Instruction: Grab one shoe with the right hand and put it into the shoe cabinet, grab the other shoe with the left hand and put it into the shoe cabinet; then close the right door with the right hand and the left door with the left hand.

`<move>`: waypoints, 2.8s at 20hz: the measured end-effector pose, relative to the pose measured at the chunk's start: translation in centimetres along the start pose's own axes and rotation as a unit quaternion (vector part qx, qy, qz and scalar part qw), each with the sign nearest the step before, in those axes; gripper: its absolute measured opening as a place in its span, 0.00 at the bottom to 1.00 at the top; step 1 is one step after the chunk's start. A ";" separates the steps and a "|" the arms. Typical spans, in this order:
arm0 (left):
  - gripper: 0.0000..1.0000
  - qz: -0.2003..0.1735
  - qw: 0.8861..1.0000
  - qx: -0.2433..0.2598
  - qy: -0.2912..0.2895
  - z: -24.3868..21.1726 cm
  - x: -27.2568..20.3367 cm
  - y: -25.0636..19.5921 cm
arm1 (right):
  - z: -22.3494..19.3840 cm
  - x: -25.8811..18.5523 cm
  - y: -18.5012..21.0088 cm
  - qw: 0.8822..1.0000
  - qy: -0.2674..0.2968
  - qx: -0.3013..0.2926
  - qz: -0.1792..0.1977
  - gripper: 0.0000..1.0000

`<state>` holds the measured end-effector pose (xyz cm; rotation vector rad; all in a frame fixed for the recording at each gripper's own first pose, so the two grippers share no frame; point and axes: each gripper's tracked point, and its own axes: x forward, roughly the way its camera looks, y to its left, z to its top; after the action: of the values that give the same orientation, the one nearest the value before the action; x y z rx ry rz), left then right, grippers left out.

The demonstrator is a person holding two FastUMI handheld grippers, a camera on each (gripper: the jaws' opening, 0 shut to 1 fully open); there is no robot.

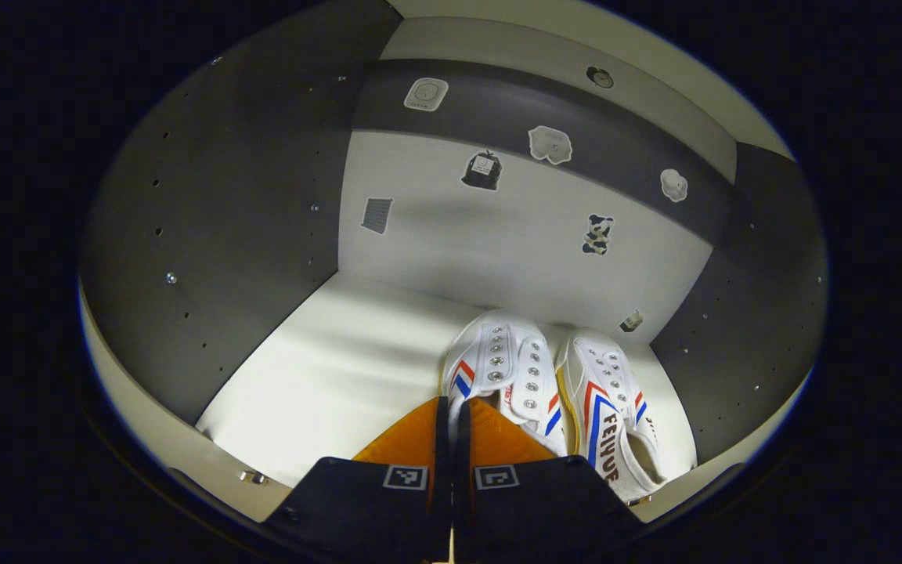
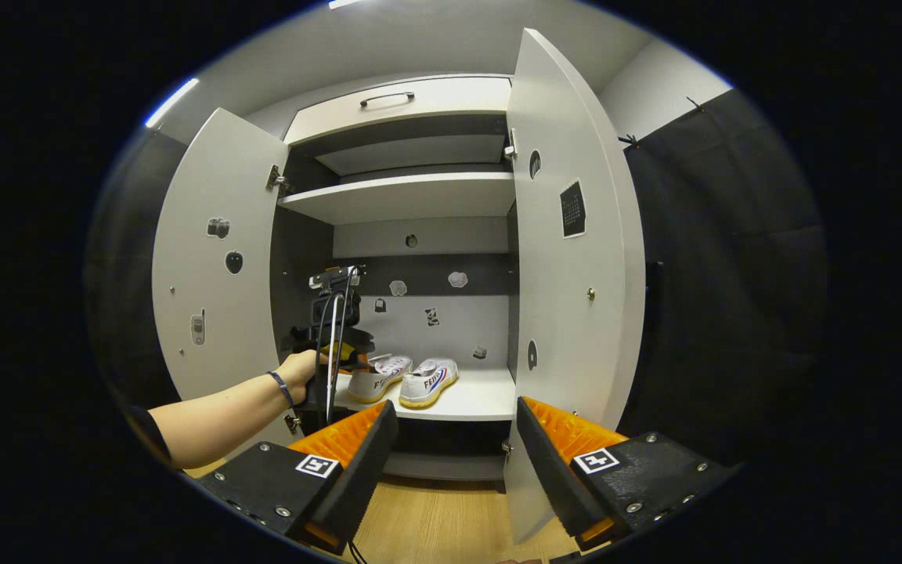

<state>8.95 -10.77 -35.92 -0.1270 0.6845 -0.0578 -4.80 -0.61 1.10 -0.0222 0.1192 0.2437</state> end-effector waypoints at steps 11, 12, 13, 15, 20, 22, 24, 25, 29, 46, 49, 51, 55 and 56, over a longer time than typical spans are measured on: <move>0.98 -0.038 0.996 0.042 -0.074 2.8 -5.9 -2.4 | 1.8 -3.7 -1.2 1.000 -0.013 -0.006 0.008 0.93; 0.97 -0.046 0.995 0.041 -0.082 2.9 -7.1 -2.8 | 2.1 -4.2 -1.5 1.000 -0.016 -0.009 0.006 0.93; 0.98 -0.053 0.993 0.044 -0.094 3.2 -8.4 -3.3 | 2.3 -4.6 -1.8 1.000 -0.019 -0.012 0.005 0.93; 0.97 -0.063 0.989 0.058 -0.118 3.9 -11.2 -4.1 | 3.4 -5.5 -2.7 0.999 -0.033 -0.022 -0.001 0.94; 0.97 -0.090 0.977 0.092 -0.169 5.1 -19.3 -5.6 | 4.8 -7.0 -6.5 0.998 -0.046 -0.029 -0.036 0.93; 0.97 -0.091 0.970 0.112 -0.193 5.6 -22.8 -5.5 | 5.3 -7.4 -8.3 0.997 -0.051 -0.024 -0.052 0.93; 0.96 -0.099 0.963 0.121 -0.220 5.9 -26.3 -5.8 | 5.7 -7.6 -10.3 0.996 -0.053 -0.025 -0.067 0.93; 0.97 -0.102 0.960 0.125 -0.228 5.8 -27.8 -5.6 | 5.7 -7.5 -11.1 0.996 -0.053 -0.026 -0.073 0.93; 0.95 -0.103 0.955 0.134 -0.244 5.1 -32.8 -4.1 | 6.1 -7.0 -13.4 0.994 -0.054 -0.025 -0.088 0.93; 0.98 -0.033 0.950 0.057 -0.306 4.0 -44.7 10.6 | 4.6 -2.2 -15.5 0.995 -0.033 -0.065 -0.069 0.92; 0.96 -0.032 0.950 0.051 -0.305 3.7 -44.8 11.1 | 4.6 -2.1 -14.7 0.995 -0.035 -0.070 -0.055 0.88; 0.96 -0.037 0.951 0.047 -0.302 3.5 -44.7 11.2 | 4.5 -2.0 -13.9 0.996 -0.034 -0.067 -0.050 0.84; 0.96 -0.041 0.953 0.048 -0.295 3.1 -44.2 11.2 | 4.6 -1.5 -11.5 0.996 -0.039 -0.074 -0.029 0.76; 0.96 -0.041 0.953 0.049 -0.296 3.0 -44.2 11.2 | 4.6 -1.4 -10.8 0.996 -0.039 -0.075 -0.021 0.72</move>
<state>-23.18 4.78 -7.48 -0.0706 0.0757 -0.1266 -2.95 -11.28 5.92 -0.1643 0.0228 0.2116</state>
